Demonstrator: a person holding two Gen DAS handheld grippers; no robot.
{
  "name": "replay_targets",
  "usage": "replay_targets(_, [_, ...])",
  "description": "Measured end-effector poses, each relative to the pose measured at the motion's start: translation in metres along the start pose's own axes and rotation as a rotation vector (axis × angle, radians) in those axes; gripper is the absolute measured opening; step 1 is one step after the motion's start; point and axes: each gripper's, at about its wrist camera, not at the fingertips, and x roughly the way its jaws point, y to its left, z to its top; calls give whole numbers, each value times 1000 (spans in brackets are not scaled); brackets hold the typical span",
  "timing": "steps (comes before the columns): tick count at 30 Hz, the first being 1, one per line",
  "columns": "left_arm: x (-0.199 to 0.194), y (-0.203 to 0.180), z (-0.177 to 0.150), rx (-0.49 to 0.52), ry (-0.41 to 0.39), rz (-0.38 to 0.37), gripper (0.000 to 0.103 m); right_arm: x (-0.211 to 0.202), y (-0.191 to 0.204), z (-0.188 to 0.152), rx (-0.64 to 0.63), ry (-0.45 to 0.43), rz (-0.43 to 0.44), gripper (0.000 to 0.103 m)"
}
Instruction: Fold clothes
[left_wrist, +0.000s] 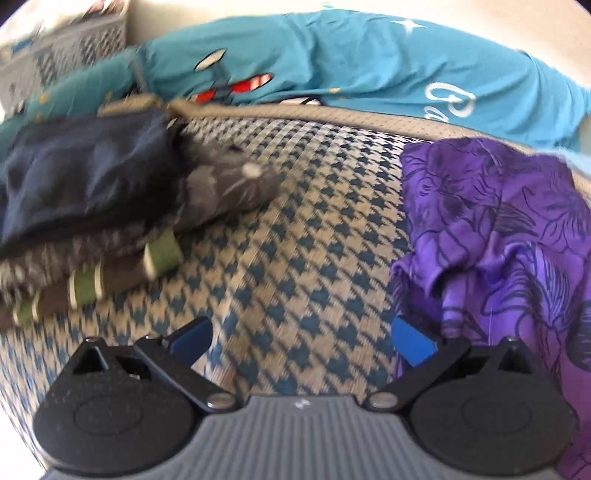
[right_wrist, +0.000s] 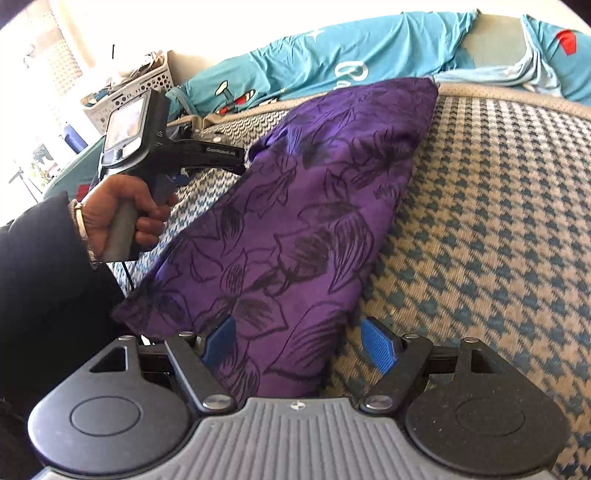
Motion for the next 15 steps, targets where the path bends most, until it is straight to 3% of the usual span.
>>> replay_targets(3, [-8,11,-6,-41,-2,-31,103,5,8,-11,-21,14,-8,75])
replay_targets(8, [-33,7,-23,-48,-37,-114,103,15,34,-36,-196,32,-84,75])
replay_targets(15, [-70,-20,-63,96,-88,-221,103,19,46,-50,-287,42,-147,76])
